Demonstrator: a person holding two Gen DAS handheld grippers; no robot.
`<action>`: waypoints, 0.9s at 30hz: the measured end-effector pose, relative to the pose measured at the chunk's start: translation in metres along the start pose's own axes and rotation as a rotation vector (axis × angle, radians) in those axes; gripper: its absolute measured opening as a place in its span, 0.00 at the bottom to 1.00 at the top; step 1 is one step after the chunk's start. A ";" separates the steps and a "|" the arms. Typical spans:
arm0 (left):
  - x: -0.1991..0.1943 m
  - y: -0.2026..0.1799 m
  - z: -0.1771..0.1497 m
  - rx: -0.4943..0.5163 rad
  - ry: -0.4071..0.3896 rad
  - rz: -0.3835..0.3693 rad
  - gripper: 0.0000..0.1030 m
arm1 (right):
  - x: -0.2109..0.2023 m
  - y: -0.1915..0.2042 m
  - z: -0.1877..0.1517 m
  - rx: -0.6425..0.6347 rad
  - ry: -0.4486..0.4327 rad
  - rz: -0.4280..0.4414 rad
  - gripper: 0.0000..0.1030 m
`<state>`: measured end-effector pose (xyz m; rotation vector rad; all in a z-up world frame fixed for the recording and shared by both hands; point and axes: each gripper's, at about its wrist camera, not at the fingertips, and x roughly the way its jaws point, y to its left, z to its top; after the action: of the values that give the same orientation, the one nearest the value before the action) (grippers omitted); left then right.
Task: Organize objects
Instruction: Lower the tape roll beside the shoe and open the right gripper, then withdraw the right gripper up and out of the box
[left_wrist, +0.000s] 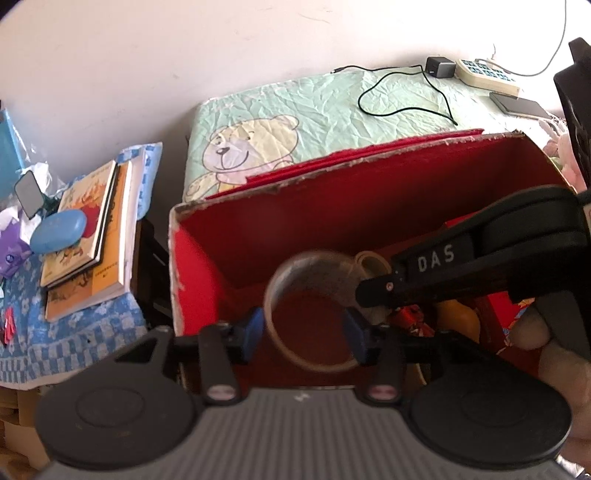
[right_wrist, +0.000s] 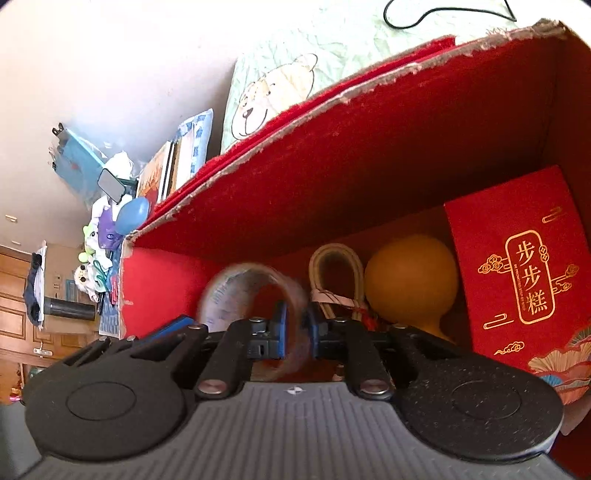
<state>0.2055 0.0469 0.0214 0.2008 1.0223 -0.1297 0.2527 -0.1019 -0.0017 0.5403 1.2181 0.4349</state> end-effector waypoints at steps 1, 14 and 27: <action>0.000 -0.001 0.000 -0.002 0.001 0.001 0.55 | 0.000 0.001 0.000 -0.008 -0.003 0.000 0.16; -0.010 0.000 -0.002 -0.048 -0.005 0.028 0.58 | -0.009 0.010 -0.006 -0.092 -0.089 -0.095 0.18; -0.046 -0.005 -0.010 -0.096 -0.039 0.039 0.59 | -0.057 0.020 -0.032 -0.239 -0.251 -0.248 0.22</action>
<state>0.1721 0.0451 0.0551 0.1305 0.9832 -0.0488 0.2050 -0.1146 0.0454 0.2266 0.9609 0.2868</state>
